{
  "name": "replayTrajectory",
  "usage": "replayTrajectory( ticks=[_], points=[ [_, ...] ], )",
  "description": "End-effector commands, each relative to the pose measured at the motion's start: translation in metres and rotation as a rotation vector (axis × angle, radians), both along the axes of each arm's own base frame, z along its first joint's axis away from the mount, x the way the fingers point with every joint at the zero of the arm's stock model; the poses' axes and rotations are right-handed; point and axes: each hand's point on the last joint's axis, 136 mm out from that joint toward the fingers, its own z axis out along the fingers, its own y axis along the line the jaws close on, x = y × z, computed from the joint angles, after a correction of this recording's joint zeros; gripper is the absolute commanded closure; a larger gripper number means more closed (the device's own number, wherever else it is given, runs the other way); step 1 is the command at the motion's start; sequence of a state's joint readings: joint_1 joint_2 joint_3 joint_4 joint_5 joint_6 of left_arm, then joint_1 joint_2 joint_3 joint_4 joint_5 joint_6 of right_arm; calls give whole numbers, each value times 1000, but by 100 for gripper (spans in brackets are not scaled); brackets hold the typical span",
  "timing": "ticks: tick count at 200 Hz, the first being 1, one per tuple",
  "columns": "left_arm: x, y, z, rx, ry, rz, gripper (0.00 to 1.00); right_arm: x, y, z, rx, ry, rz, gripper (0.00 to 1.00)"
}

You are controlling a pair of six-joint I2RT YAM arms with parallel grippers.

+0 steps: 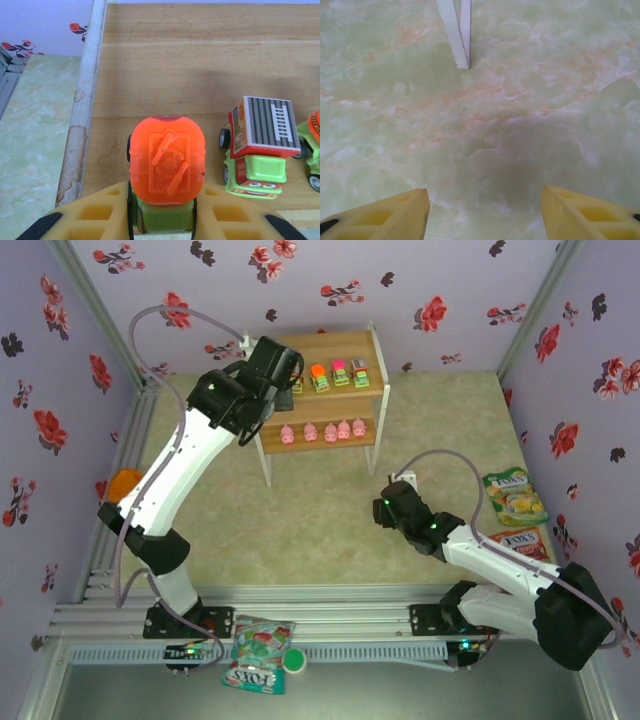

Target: Place and organize the plastic toys onto the shelf

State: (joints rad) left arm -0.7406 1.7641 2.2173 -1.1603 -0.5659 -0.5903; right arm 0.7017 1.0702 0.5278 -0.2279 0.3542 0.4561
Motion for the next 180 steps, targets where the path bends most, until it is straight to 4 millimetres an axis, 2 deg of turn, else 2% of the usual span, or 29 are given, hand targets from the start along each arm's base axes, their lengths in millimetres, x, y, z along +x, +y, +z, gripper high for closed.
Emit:
replayTrajectory(
  ticks=[1,91,180],
  points=[
    [9,-1,-1,14,-1,-8,70,6,4,6,30,-22,-8,39],
    [20,-1,-3,11,-3,7,70,5,3,7,30,-24,-9,38],
    [23,-5,-4,0,3,2,65,5,3,9,30,-29,-11,39]
  ],
)
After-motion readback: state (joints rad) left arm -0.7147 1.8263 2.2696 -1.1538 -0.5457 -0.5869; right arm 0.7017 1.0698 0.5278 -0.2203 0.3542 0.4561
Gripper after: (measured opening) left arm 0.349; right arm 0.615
